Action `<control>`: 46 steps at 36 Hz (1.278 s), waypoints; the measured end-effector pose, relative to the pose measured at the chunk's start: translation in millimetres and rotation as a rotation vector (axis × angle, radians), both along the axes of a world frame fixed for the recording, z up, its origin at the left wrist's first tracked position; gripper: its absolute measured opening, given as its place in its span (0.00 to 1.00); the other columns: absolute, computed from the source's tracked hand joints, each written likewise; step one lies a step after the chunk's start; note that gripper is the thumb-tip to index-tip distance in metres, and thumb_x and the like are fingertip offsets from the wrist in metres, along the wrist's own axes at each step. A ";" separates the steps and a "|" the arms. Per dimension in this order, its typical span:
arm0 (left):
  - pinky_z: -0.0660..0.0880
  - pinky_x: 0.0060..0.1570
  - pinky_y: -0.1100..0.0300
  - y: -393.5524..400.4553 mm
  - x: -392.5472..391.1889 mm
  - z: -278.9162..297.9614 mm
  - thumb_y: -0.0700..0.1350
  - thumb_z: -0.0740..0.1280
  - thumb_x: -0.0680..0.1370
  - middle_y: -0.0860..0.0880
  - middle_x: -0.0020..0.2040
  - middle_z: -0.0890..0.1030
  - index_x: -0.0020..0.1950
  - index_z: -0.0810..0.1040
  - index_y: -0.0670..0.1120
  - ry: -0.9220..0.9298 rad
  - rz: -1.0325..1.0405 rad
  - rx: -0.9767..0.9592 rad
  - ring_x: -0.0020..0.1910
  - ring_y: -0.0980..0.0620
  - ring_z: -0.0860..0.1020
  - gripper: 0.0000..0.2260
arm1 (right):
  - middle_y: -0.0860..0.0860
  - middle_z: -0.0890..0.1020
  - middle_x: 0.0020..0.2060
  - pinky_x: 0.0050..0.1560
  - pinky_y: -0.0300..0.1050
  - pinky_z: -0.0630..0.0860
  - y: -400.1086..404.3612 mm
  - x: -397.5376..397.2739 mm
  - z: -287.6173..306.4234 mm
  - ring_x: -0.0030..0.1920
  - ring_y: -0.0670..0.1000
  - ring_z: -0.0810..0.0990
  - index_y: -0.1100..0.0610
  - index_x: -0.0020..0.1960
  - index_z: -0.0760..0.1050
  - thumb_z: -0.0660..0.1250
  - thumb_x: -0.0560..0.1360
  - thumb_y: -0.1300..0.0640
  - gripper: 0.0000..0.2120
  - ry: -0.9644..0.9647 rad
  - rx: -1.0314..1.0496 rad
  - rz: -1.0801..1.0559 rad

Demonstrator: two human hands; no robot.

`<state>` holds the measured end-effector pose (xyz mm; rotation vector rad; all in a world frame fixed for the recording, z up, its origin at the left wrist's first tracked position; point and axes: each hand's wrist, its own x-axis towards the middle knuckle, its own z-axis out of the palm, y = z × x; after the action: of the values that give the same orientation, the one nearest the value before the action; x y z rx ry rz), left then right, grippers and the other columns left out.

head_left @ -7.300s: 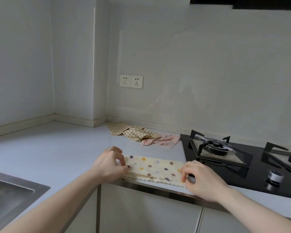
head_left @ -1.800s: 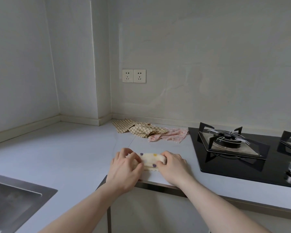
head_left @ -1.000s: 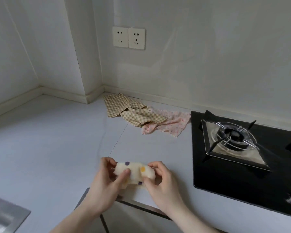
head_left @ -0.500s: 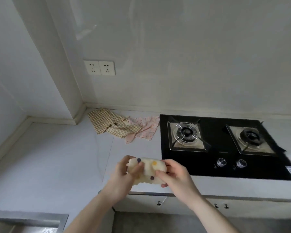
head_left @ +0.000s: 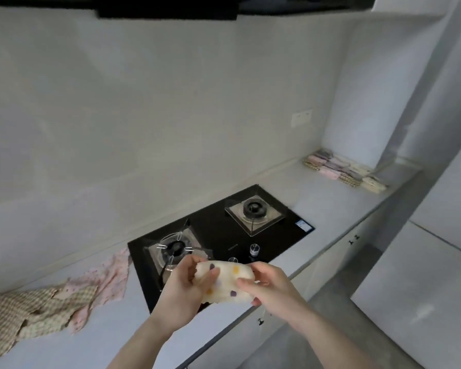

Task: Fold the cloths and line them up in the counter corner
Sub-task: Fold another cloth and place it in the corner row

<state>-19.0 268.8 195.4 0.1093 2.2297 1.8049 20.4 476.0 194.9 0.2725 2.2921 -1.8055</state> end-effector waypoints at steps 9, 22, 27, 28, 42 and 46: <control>0.78 0.37 0.60 149.2 -48.0 3.6 0.51 0.72 0.78 0.47 0.44 0.85 0.55 0.78 0.46 0.022 -0.167 -0.080 0.39 0.50 0.83 0.11 | 0.43 0.86 0.45 0.43 0.36 0.78 149.2 -16.6 -3.9 0.48 0.44 0.84 0.48 0.52 0.81 0.75 0.74 0.50 0.07 0.003 0.041 -0.185; 0.82 0.42 0.51 347.8 -99.9 -5.3 0.54 0.73 0.77 0.47 0.43 0.85 0.49 0.80 0.47 0.041 -0.154 -0.216 0.43 0.46 0.83 0.11 | 0.44 0.85 0.39 0.40 0.38 0.75 360.0 -62.8 -1.9 0.38 0.41 0.80 0.49 0.45 0.83 0.76 0.73 0.53 0.03 0.012 0.138 -0.191; 0.78 0.37 0.63 394.8 -133.2 -7.9 0.56 0.70 0.78 0.44 0.43 0.84 0.48 0.77 0.44 0.032 -0.145 -0.266 0.36 0.54 0.80 0.15 | 0.44 0.84 0.37 0.39 0.37 0.75 406.5 -95.3 -6.7 0.36 0.40 0.80 0.49 0.44 0.83 0.76 0.72 0.53 0.03 0.026 0.148 -0.199; 0.78 0.39 0.62 403.5 -141.8 -8.7 0.57 0.70 0.78 0.46 0.43 0.84 0.49 0.78 0.46 0.028 -0.156 -0.277 0.38 0.52 0.82 0.15 | 0.44 0.84 0.36 0.40 0.38 0.75 414.8 -102.8 -8.2 0.36 0.40 0.80 0.49 0.44 0.83 0.76 0.72 0.53 0.03 0.026 0.146 -0.201; 0.77 0.37 0.64 512.0 -290.5 -16.8 0.48 0.72 0.78 0.46 0.47 0.85 0.49 0.81 0.47 0.035 -0.217 -0.276 0.36 0.55 0.81 0.05 | 0.54 0.84 0.38 0.34 0.39 0.73 532.2 -217.2 -28.0 0.35 0.49 0.78 0.58 0.50 0.81 0.73 0.76 0.57 0.06 -0.145 0.008 -0.502; 0.80 0.47 0.53 536.7 -324.8 -32.1 0.48 0.72 0.77 0.47 0.46 0.85 0.47 0.80 0.49 0.008 -0.260 -0.310 0.39 0.51 0.83 0.04 | 0.54 0.83 0.38 0.38 0.43 0.75 567.6 -240.2 -50.3 0.37 0.51 0.78 0.56 0.49 0.81 0.73 0.76 0.56 0.04 -0.186 -0.027 -0.646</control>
<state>-343.8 805.5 163.3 0.3269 2.3441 1.3149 -219.9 1043.6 144.6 1.2375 2.1899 -1.9558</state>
